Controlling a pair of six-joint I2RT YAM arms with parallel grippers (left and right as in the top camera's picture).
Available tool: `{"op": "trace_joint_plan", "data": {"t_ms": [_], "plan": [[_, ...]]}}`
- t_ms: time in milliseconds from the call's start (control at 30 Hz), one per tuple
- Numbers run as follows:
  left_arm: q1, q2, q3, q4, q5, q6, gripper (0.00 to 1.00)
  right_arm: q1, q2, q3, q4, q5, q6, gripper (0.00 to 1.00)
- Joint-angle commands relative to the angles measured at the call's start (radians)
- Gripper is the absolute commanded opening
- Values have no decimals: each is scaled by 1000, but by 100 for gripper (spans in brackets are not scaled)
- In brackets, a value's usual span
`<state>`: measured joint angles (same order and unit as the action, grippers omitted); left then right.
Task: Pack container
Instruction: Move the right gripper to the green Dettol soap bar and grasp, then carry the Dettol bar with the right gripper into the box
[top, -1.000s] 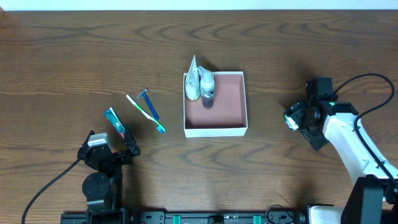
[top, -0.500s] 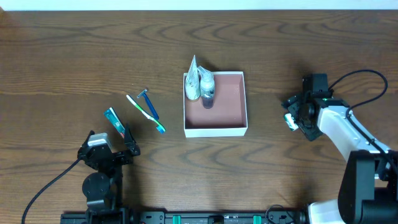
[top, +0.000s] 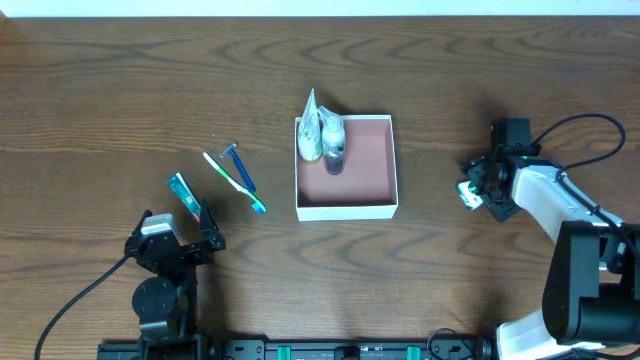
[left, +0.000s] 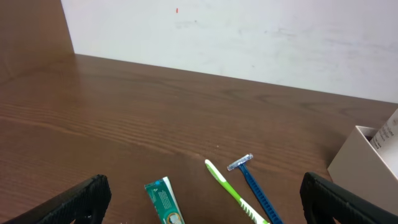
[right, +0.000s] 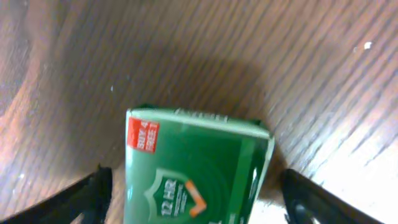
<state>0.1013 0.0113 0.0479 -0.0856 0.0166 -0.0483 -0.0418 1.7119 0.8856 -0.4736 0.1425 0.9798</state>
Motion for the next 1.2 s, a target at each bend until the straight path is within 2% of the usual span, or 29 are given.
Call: {"op": "trace_joint_plan", "data": {"t_ms": [0,133,267,500,767,1000,1167], "plan": [[4,-1,-28,-17,2,0,98,-11,45,-5,3,-10,0,65],[4,-1,-28,-17,2,0,98,-11,45,-5,11,-51,-69,47],[4,-1,-28,-17,2,0,98,-11,44,-5,11,-115,-137,40],[4,-1,-28,-17,2,0,98,-11,31,19,24,-268,-291,38],[4,-1,-28,-17,2,0,98,-10,-130,122,5,-560,-566,45],[4,-1,-29,-17,2,0,98,31,-341,130,-9,-673,-615,45],[4,-1,-28,-17,2,0,98,137,-432,130,-6,-689,-598,45]]}}
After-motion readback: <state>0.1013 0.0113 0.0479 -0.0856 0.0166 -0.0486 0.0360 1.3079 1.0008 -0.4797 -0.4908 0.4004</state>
